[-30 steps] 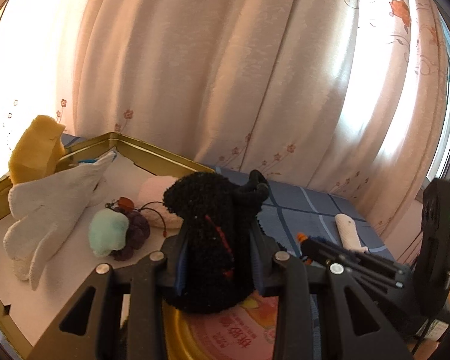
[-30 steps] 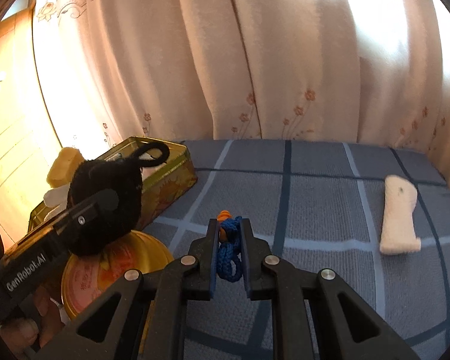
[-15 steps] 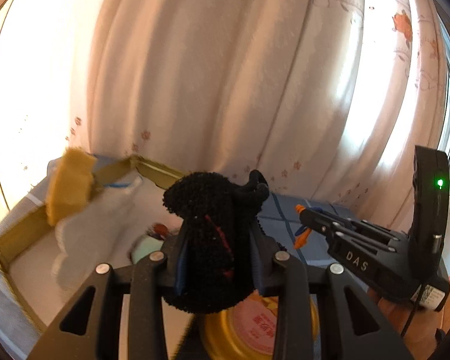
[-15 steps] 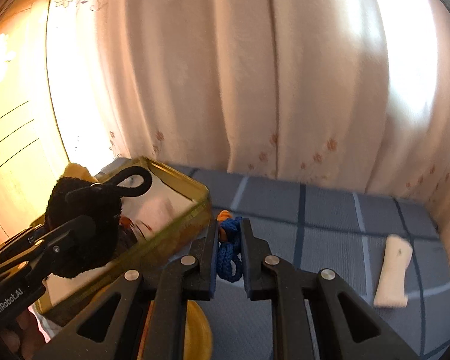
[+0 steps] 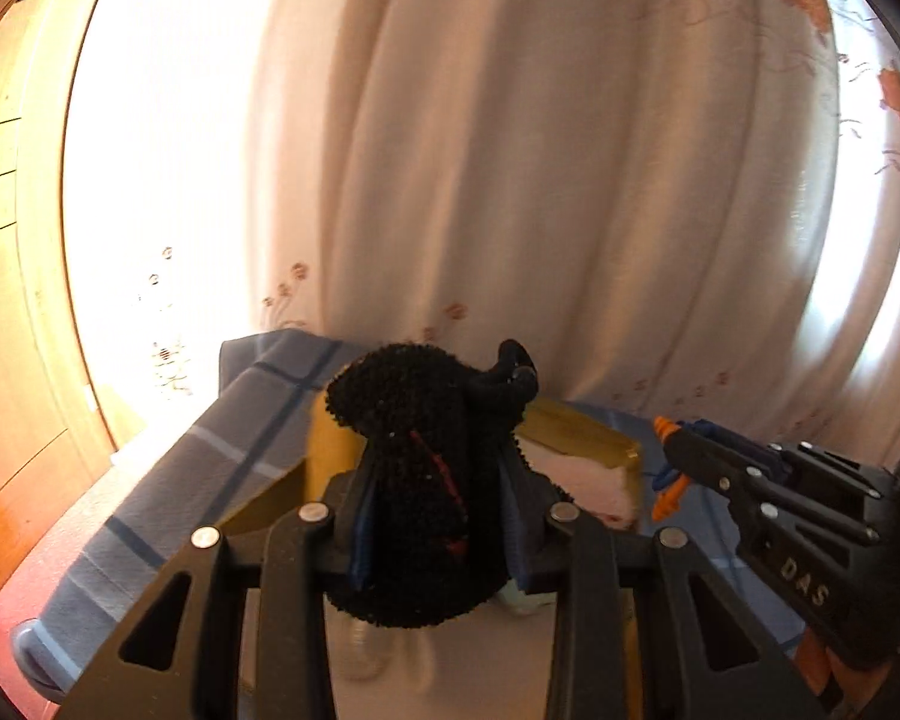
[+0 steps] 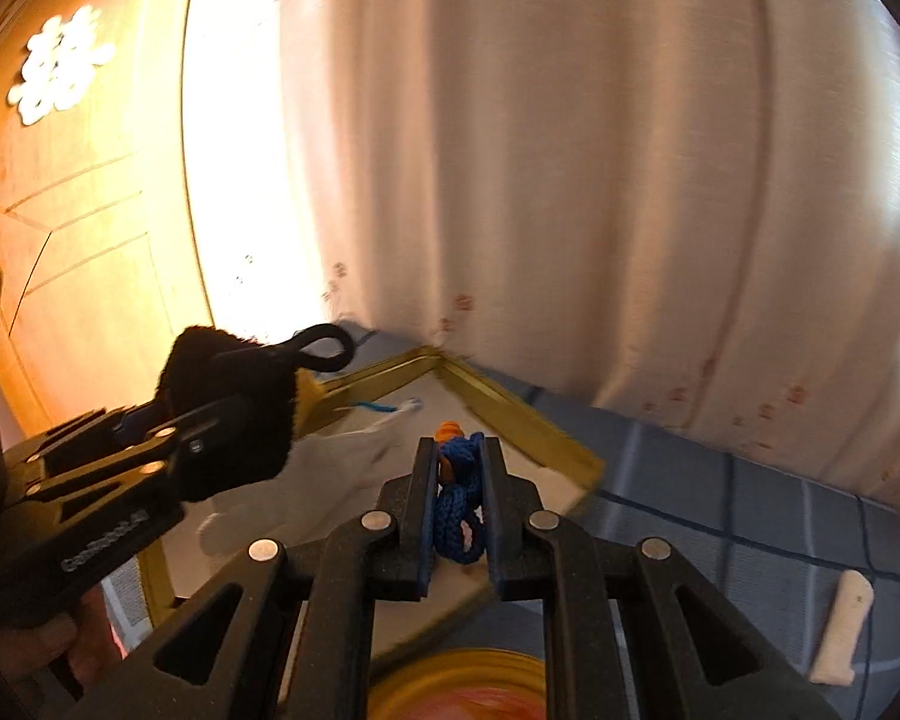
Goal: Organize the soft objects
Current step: 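Lower the black cloth into the tray and open the left tool while the right tool releases the earplugs there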
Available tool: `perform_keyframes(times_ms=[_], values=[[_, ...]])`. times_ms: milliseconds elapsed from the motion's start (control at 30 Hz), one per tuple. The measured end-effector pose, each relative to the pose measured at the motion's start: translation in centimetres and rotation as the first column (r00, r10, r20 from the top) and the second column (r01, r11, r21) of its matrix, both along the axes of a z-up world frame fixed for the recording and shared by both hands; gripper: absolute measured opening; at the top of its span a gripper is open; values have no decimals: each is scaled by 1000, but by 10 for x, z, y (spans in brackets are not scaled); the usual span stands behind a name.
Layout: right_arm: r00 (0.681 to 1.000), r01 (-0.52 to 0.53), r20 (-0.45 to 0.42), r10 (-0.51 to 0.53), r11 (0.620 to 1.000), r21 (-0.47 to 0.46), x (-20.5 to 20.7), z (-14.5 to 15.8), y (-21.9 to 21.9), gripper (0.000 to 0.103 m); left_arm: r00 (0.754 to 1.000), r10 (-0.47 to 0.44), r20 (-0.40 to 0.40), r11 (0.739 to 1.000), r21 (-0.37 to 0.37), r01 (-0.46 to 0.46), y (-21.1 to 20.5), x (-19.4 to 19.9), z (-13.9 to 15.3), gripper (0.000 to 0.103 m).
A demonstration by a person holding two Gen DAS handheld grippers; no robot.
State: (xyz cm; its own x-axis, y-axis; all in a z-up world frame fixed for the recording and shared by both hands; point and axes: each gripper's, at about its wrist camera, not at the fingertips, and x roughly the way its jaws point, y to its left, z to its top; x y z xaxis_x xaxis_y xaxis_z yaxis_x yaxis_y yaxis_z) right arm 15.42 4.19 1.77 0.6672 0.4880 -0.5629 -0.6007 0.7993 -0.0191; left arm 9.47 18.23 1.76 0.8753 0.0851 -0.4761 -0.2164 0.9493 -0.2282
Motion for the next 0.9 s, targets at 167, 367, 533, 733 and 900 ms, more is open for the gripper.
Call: perform_keyframes(times_ms=[167, 367, 533, 733, 900], values=[[998, -58, -18, 57, 998, -27, -10, -12, 30, 15, 998, 46, -42, 999, 17, -45, 16, 1, -12, 33], [990, -132, -58, 128, 989, -71, -19, -27, 54, 22, 994, 84, -68, 996, 41, -81, 24, -3, -26, 43], [990, -137, -51, 133, 987, -85, -27, -35, 49, 43, 992, 96, -83, 993, 70, -90, 25, -3, -30, 49], [990, -126, -63, 123, 991, -38, -24, -32, 33, 48, 992, 93, -81, 994, 64, -88, 22, -1, -31, 58], [995, -89, -36, 90, 996, 24, -17, -11, -9, 64, 992, 112, -60, 992, 58, -109, 19, -6, -26, 76]])
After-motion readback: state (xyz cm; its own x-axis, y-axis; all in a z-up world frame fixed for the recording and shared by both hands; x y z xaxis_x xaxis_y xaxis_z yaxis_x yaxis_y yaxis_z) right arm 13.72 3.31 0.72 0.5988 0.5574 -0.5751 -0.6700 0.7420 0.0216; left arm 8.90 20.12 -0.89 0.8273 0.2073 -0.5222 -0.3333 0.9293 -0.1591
